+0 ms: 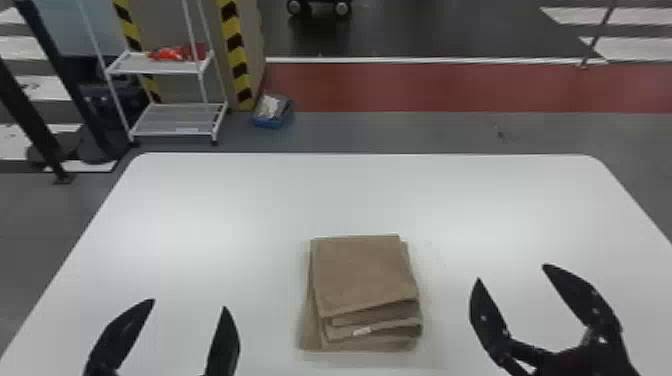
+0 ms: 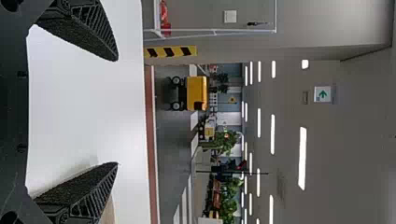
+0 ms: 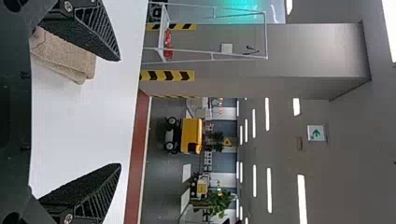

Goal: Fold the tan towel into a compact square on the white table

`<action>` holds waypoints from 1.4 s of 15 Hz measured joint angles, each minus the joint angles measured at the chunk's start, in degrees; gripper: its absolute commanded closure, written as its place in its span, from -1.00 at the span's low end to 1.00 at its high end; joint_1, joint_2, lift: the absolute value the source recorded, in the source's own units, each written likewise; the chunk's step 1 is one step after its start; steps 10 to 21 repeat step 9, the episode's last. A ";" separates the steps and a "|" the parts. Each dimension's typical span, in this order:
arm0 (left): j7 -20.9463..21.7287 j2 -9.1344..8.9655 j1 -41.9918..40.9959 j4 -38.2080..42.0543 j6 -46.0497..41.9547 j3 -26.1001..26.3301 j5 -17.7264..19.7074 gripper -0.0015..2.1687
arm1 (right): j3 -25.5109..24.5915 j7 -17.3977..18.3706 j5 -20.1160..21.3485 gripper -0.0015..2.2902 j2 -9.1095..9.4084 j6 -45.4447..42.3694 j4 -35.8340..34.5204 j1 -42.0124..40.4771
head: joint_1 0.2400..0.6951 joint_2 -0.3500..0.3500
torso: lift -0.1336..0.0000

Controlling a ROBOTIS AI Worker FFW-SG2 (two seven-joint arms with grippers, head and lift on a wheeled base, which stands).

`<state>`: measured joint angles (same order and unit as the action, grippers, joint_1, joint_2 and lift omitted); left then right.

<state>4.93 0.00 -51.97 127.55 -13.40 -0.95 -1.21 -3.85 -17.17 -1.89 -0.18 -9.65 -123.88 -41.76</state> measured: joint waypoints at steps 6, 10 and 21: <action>0.08 0.00 0.89 -0.14 1.54 -0.11 0.26 -0.93 | 0.51 0.21 0.00 -0.93 0.00 -3.09 1.64 -0.07 | 1.00 0.10 | -0.84; 0.26 0.00 0.99 -0.07 1.58 -0.09 0.48 -0.93 | 0.71 0.18 0.01 -0.93 0.00 -4.47 2.10 -0.06 | 1.00 0.10 | -0.84; 0.26 0.00 0.99 -0.07 1.58 -0.09 0.48 -0.93 | 0.71 0.18 0.01 -0.93 0.00 -4.47 2.10 -0.06 | 1.00 0.10 | -0.84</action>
